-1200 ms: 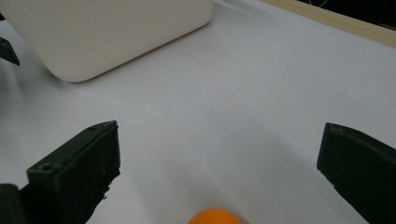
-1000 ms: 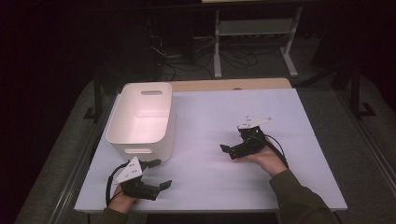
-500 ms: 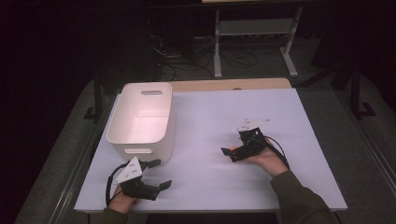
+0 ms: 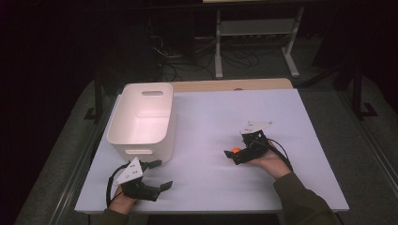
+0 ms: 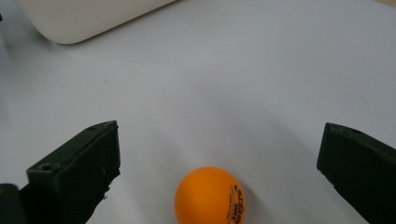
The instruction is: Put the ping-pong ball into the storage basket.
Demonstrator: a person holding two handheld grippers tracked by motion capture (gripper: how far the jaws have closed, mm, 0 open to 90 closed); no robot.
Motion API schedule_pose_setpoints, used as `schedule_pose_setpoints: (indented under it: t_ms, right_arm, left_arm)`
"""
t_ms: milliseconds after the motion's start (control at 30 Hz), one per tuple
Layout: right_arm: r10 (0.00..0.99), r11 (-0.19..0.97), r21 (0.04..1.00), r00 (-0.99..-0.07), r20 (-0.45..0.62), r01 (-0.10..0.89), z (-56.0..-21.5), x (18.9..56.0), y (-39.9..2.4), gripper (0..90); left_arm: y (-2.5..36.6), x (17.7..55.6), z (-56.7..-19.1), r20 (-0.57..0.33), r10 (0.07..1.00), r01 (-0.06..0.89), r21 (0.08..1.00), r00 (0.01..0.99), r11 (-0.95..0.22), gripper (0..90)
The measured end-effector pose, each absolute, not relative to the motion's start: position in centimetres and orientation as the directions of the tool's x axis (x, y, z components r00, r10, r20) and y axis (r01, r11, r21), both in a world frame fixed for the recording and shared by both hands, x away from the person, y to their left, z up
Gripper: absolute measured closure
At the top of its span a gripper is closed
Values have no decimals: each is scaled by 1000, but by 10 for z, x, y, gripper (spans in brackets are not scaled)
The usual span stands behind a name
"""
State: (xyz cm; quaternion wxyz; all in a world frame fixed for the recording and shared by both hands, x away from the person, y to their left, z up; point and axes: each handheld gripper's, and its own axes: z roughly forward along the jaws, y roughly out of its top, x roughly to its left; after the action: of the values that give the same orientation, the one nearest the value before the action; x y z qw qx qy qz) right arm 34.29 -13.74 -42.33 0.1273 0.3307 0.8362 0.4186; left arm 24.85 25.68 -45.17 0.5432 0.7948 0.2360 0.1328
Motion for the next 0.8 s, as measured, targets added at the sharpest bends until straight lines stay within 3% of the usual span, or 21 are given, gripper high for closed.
schedule_pose_setpoints:
  t_ms: [800]
  right_arm:
    - [663, 439, 770, -745, 71, 464, -438, 339, -141, 0]
  left_arm:
    - [257, 249, -452, -48, 520, 234, 926, 853, -298, 140]
